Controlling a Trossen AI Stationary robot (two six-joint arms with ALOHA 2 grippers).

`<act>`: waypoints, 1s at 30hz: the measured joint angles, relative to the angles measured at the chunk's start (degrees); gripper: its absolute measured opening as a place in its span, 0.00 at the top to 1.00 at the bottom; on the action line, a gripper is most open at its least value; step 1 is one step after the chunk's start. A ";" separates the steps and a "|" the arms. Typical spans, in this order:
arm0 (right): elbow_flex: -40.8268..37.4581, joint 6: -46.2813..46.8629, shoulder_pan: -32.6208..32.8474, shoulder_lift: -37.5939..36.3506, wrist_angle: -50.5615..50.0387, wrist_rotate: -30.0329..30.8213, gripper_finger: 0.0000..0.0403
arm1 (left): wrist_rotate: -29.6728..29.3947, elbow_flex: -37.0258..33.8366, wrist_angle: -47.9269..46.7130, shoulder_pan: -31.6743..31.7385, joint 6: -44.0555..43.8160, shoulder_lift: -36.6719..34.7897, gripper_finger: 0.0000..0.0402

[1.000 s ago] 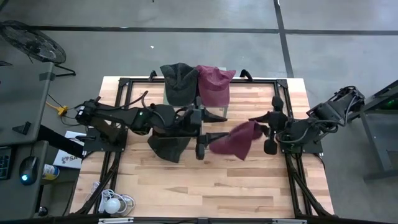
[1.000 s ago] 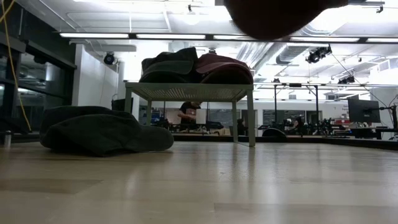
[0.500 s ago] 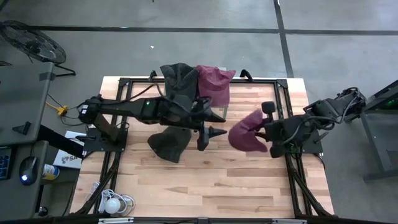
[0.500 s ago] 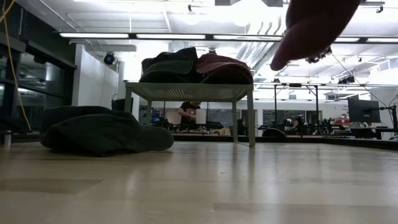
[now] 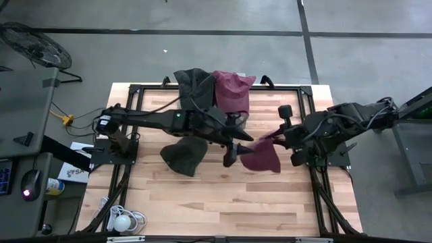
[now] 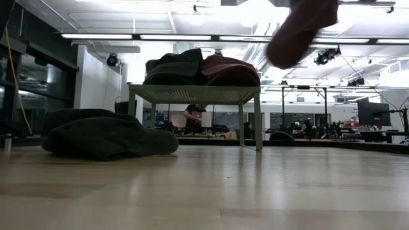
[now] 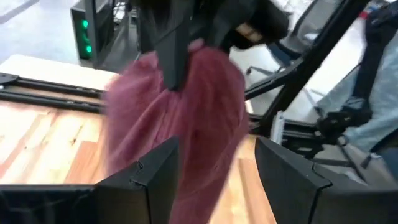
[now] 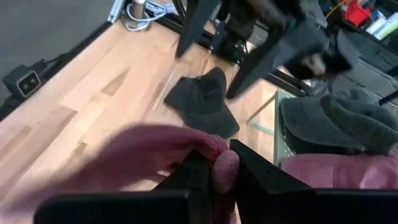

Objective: Pick & Place hat
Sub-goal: Stack the red cap on the red caps on the shelf

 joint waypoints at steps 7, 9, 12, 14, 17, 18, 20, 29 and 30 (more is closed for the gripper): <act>0.00 -0.68 -0.04 0.00 2.87 -2.83 0.91 | -3.21 0.00 2.46 0.20 1.42 1.85 0.49; 0.00 -1.19 0.04 0.02 3.34 -3.05 0.91 | -3.18 0.00 2.57 0.29 1.61 1.86 0.49; 0.00 -1.29 0.02 0.02 3.42 -3.40 0.91 | -5.37 0.00 2.55 0.31 1.74 1.86 0.49; 0.00 -1.35 0.02 0.02 3.46 -4.07 0.91 | -5.53 0.00 2.92 0.30 2.84 1.88 0.49; 0.00 -2.65 0.02 0.03 4.17 -4.49 0.91 | -5.73 0.00 4.21 0.26 3.21 1.89 0.47; 0.00 -2.84 0.02 0.04 4.90 -4.54 0.91 | -5.72 0.00 4.60 0.26 3.21 1.89 0.45; 0.00 -3.90 0.02 0.04 6.10 -4.73 0.91 | -5.53 0.05 5.30 0.26 3.17 2.55 0.41; 0.00 -6.02 0.02 0.17 8.12 -5.18 0.91 | -0.68 0.00 9.34 0.26 2.21 4.90 0.29; 0.00 -6.04 0.02 0.20 8.14 -5.15 0.91 | -0.42 0.02 9.98 0.26 1.75 5.29 0.29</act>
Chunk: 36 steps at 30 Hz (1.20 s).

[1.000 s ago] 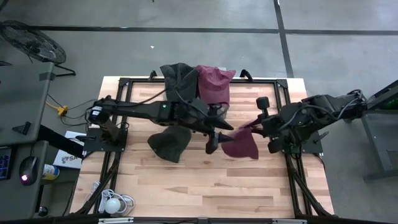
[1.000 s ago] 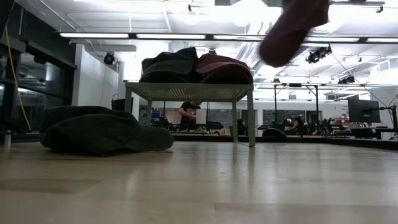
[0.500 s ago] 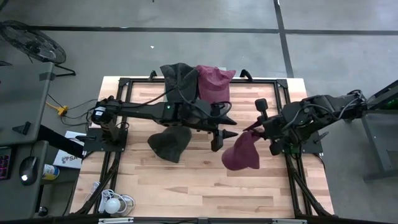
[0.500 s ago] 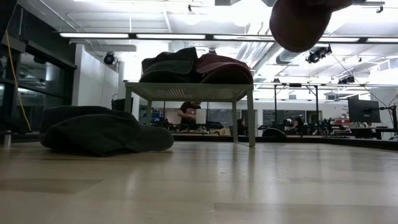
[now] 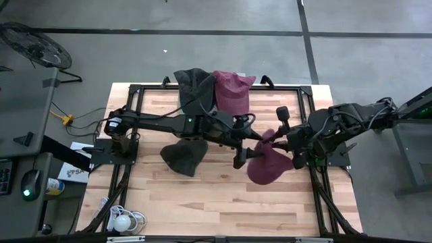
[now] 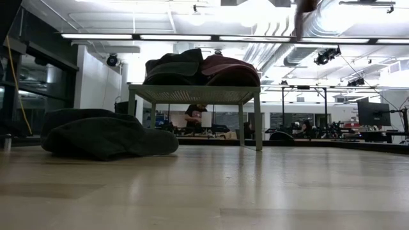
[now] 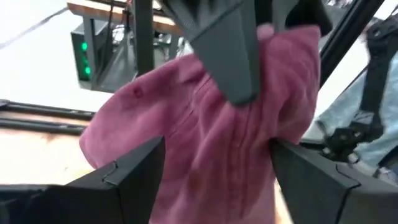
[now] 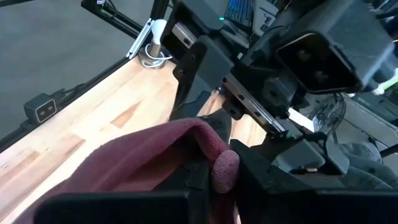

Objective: Pick & Place hat
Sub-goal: Stack the red cap on the red caps on the shelf

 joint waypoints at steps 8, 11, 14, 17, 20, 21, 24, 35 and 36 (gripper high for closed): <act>0.00 -0.26 0.00 0.00 0.02 0.04 0.91 | 1.48 0.00 1.52 -0.39 -1.02 0.31 0.30; 0.00 -0.24 0.00 0.00 0.01 0.04 0.91 | 1.07 0.00 1.59 -0.42 -1.28 0.31 0.31; 0.00 -0.24 0.00 0.00 -0.04 0.03 0.91 | 1.04 0.00 1.54 -0.39 -1.88 0.30 0.37; 0.00 0.16 0.00 0.00 -0.15 0.04 0.91 | 0.91 0.00 1.32 -0.39 -1.88 0.31 0.48; 0.00 0.32 0.00 0.00 -0.55 0.04 0.91 | 0.88 0.00 1.09 -0.39 -1.88 0.31 0.61; 0.00 0.34 0.00 0.00 -0.51 0.04 0.91 | 0.88 0.00 1.09 -0.39 -1.88 0.30 0.66; 0.00 0.78 0.00 0.00 -0.53 0.08 0.91 | 0.91 0.00 1.13 -0.39 -1.27 0.29 0.83; 0.00 3.28 0.02 0.00 -1.21 3.80 0.91 | 1.99 0.00 0.95 -0.35 1.38 0.29 0.98; 0.00 4.14 0.04 0.00 -1.25 4.70 0.91 | 1.99 0.00 0.92 -0.33 1.38 0.29 0.98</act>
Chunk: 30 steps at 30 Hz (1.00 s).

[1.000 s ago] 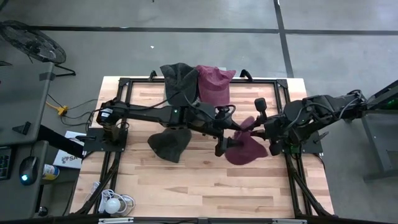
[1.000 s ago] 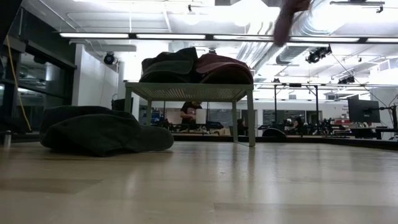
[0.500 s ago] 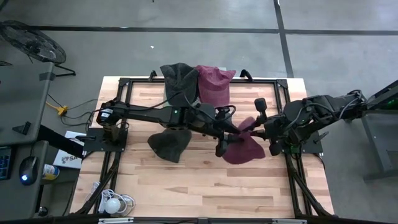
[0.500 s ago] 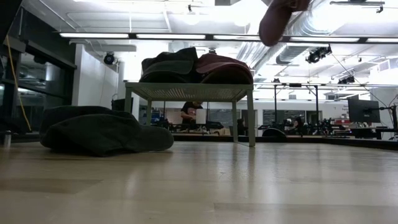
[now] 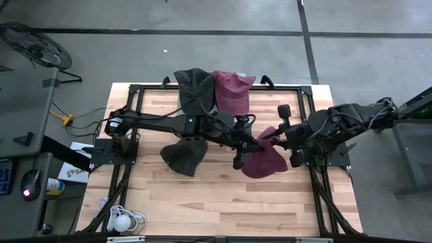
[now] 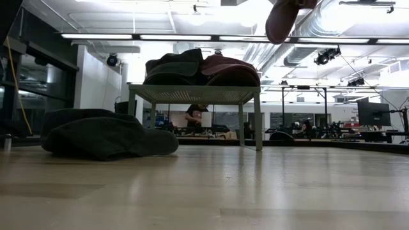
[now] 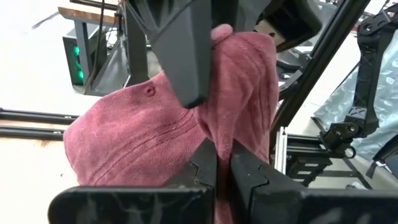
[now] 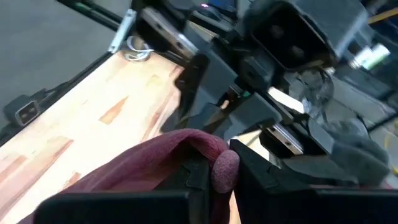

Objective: Pick & Place hat
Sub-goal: Stack the red cap on the red caps on the shelf

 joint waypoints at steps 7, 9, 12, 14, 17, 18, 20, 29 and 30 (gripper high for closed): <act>0.00 7.75 0.00 0.00 0.04 2.96 0.77 | 0.06 0.00 -1.56 0.00 0.00 -0.09 0.99; 0.00 10.38 0.00 0.00 0.49 3.08 0.75 | -0.07 0.02 -1.67 0.00 0.00 -0.11 0.99; 0.00 16.41 -0.02 -0.28 0.80 3.25 0.74 | -0.08 0.04 -1.67 -0.02 0.00 -0.15 0.99; -0.02 21.33 -0.03 -0.56 0.71 3.30 0.74 | -0.15 0.04 -1.63 -0.02 0.00 -0.15 0.99; -0.04 25.87 -0.20 -1.43 0.28 3.30 0.74 | -0.71 0.07 -1.67 -0.02 -0.01 -0.15 0.99; -0.04 26.44 -0.20 -1.76 0.22 3.31 0.74 | -0.90 0.07 -1.72 -0.02 0.00 -0.15 0.99; -0.02 26.64 -0.20 -2.43 0.31 3.30 0.74 | -1.13 0.07 -1.84 -0.02 0.00 -0.15 0.99; 0.09 31.01 -0.24 -6.87 0.76 2.78 0.73 | -1.63 -0.09 -2.81 -0.11 -0.10 0.12 0.99; 0.09 31.31 -0.24 -7.54 0.67 2.73 0.73 | -1.79 -0.09 -2.76 -0.11 -0.34 0.09 0.99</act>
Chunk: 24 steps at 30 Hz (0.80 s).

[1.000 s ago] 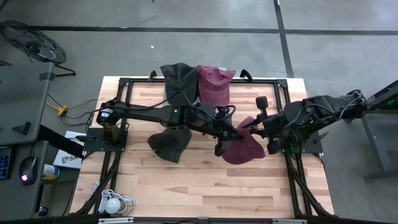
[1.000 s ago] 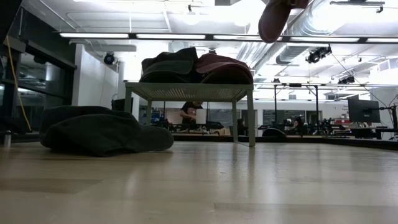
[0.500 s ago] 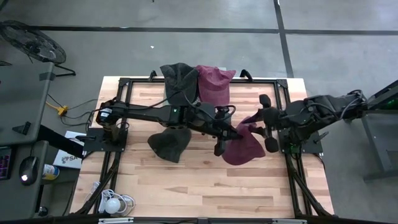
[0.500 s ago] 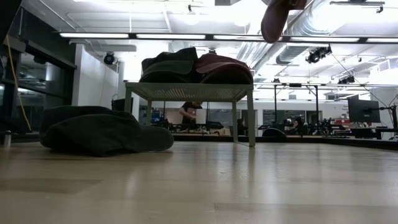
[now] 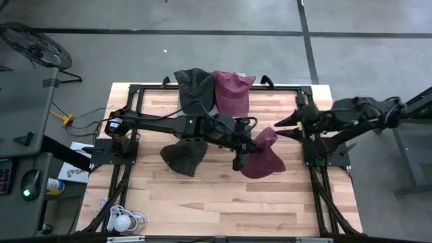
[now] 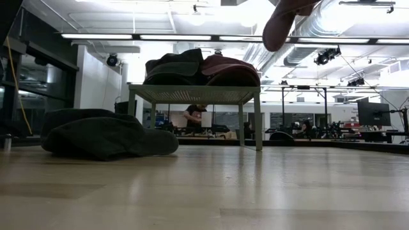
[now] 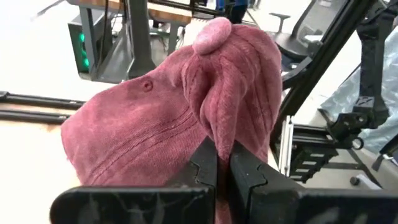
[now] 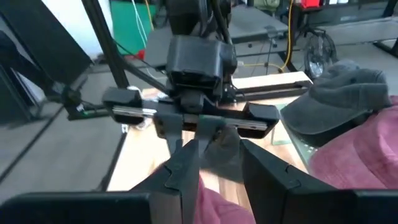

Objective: Pick & Place hat
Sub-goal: Stack the red cap on the red caps on the shelf

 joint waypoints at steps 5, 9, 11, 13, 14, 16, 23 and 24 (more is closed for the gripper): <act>0.00 1.00 0.02 -3.91 -0.11 1.56 0.73 | -4.75 0.00 0.33 0.00 -0.95 0.00 0.99; 0.00 1.62 0.02 -6.29 -0.60 5.74 0.73 | -12.05 0.00 0.91 0.00 -2.34 0.00 0.99; -0.01 3.18 0.02 -7.25 -1.61 8.46 0.73 | -17.68 0.00 1.68 0.01 -3.41 0.00 0.99; 0.00 5.41 0.02 -7.97 -3.56 12.02 0.73 | -23.64 0.00 2.78 0.02 -4.81 -0.01 0.99; -0.02 6.19 0.02 -8.22 -4.77 13.56 0.73 | -26.53 0.00 3.44 0.03 -5.36 -0.02 0.99; -0.02 8.12 0.01 -8.52 -7.19 16.26 0.73 | -31.67 0.00 5.14 0.07 -6.14 -0.02 0.99; -0.07 17.12 0.02 -8.06 -15.10 20.73 0.73 | -42.72 0.02 13.86 0.07 -2.87 -0.11 0.99; -0.07 19.08 0.02 -8.01 -16.25 21.13 0.73 | -43.67 0.02 15.26 0.07 -1.74 -0.11 0.99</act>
